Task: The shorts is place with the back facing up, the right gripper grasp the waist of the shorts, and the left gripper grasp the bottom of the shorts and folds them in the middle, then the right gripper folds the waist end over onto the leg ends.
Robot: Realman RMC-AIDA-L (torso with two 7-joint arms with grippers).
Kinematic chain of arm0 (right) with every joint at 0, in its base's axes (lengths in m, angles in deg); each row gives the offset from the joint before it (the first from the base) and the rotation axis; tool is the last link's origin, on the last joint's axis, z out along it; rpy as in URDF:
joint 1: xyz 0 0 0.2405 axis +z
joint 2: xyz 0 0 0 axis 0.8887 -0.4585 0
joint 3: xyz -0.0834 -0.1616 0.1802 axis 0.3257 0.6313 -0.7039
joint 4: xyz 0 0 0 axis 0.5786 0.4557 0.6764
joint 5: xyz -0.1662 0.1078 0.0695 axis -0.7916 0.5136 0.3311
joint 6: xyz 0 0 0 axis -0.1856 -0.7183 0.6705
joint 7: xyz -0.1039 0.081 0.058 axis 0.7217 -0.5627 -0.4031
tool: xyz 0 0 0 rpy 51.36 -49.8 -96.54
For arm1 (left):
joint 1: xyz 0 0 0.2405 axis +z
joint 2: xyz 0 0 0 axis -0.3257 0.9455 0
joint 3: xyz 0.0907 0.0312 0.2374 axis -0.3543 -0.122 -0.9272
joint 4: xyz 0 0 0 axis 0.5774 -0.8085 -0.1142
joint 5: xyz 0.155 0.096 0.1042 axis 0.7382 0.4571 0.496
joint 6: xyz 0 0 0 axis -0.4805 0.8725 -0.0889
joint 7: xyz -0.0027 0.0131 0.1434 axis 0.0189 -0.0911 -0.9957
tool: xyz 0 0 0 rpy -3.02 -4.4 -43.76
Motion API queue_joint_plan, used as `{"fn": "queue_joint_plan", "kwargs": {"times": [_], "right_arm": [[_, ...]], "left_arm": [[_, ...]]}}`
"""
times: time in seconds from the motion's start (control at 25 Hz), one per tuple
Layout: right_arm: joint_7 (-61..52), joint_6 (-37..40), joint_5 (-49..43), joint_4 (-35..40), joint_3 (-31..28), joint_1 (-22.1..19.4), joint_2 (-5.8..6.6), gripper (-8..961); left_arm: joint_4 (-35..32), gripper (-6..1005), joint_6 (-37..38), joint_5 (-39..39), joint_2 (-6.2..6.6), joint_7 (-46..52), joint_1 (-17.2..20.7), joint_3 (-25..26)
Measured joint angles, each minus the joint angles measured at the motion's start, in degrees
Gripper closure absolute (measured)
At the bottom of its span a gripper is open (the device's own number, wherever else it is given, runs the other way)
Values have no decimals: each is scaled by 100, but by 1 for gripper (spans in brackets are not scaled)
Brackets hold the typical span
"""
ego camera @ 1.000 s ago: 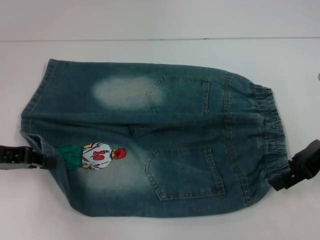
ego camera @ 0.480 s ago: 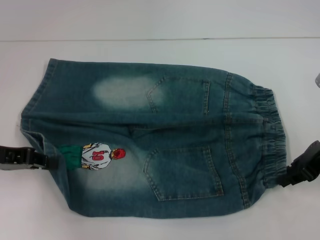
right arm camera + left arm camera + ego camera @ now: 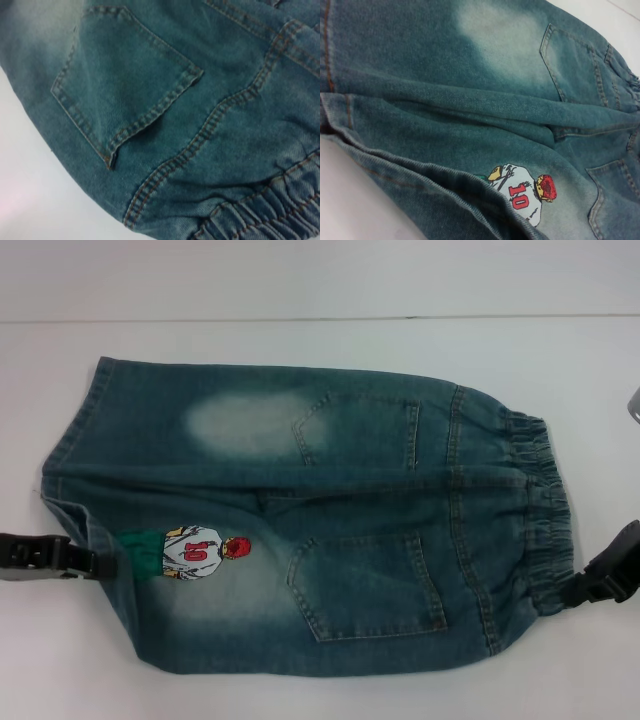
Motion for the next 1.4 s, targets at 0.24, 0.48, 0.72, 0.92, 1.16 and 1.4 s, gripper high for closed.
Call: {"fn": "queue_joint_plan", "kwargs": {"times": [0.24, 0.48, 0.72, 0.92, 1.16, 1.4], "right_arm": [[50, 93, 347, 71, -263, -54, 69, 904], [145, 367, 912, 121, -960, -177, 252, 907], [147, 351, 1426, 96, -1685, -261, 374, 907], [138, 54, 1858, 9, -1976, -313, 361, 908], [272, -870, 2570, -579, -2235, -440, 334, 908], [564, -1939, 2949, -1256, -2240, -419, 253, 908]], "left_arm": [[-53, 919, 16, -187, 38, -6, 9, 10], [-201, 914, 60, -424, 64, -29, 79, 61], [-263, 909, -81, -758, 116, -86, 47, 67], [-247, 905, -544, -1024, 156, -21, -61, 107], [-71, 900, -1456, -1147, 184, -9, -196, 208], [136, 895, -2255, -1393, 192, -15, -299, 181]]}}
